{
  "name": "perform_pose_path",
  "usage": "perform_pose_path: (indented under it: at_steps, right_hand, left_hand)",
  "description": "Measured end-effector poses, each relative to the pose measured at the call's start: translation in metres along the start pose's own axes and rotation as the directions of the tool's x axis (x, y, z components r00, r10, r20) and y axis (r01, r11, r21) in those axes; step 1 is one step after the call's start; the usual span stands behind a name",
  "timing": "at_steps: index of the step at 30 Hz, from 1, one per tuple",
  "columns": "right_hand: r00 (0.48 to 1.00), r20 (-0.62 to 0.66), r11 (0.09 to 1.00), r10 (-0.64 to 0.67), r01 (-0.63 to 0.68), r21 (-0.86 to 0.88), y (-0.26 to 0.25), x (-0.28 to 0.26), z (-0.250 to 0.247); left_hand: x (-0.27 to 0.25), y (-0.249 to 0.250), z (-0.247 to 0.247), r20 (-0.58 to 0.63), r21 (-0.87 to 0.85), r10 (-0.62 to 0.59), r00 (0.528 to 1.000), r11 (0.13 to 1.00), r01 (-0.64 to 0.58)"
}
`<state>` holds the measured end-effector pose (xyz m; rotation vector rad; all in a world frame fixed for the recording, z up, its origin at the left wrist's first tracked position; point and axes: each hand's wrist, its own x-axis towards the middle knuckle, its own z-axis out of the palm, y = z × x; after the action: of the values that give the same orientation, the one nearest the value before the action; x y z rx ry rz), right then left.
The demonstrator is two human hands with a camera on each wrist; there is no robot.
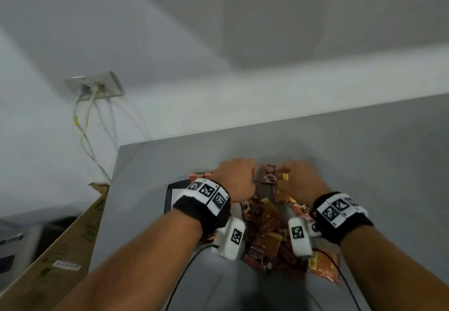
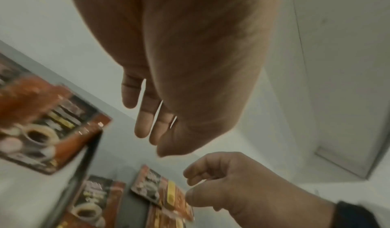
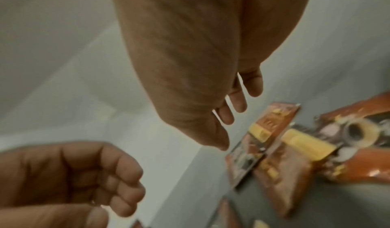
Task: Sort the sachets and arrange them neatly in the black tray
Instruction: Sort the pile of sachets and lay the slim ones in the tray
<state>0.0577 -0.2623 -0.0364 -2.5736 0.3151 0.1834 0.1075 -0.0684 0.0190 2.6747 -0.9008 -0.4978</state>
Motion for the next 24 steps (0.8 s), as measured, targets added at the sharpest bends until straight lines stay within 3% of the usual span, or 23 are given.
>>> perform_pose_path:
  at_steps: [3, 6, 10, 14, 18, 24]
  right_hand:
    - [0.995, 0.084, 0.987, -0.045, 0.057, -0.149, 0.017, -0.002, 0.003]
    - [0.996, 0.083, 0.981, -0.031, 0.046, -0.189, 0.032, -0.005, 0.017]
    - [1.0, 0.02, 0.979, -0.002, 0.006, -0.202, 0.044, -0.003, 0.03]
    - [0.999, 0.044, 0.983, 0.016, -0.008, -0.185, 0.048, -0.001, 0.03]
    - [0.996, 0.088, 0.979, -0.004, 0.022, -0.205, 0.051, 0.003, 0.028]
    - [0.992, 0.107, 0.984, -0.06, 0.076, -0.159, 0.048, 0.006, 0.015]
  left_hand:
    - [0.017, 0.028, 0.019, 0.183, 0.21, 0.095, 0.978, 0.969, -0.133]
    - [0.026, 0.032, 0.048, 0.354, 0.376, 0.039, 0.934, 0.909, -0.181]
    - [0.032, 0.036, 0.061, 0.296, 0.418, 0.07, 0.953, 0.887, -0.195]
    - [0.035, 0.044, 0.062, 0.272, 0.446, 0.037, 0.962, 0.88, -0.16]
    - [0.036, 0.047, 0.063, 0.31, 0.438, -0.03, 0.95, 0.892, -0.115]
    - [0.041, 0.044, 0.061, 0.36, 0.372, 0.019, 0.933, 0.914, -0.162]
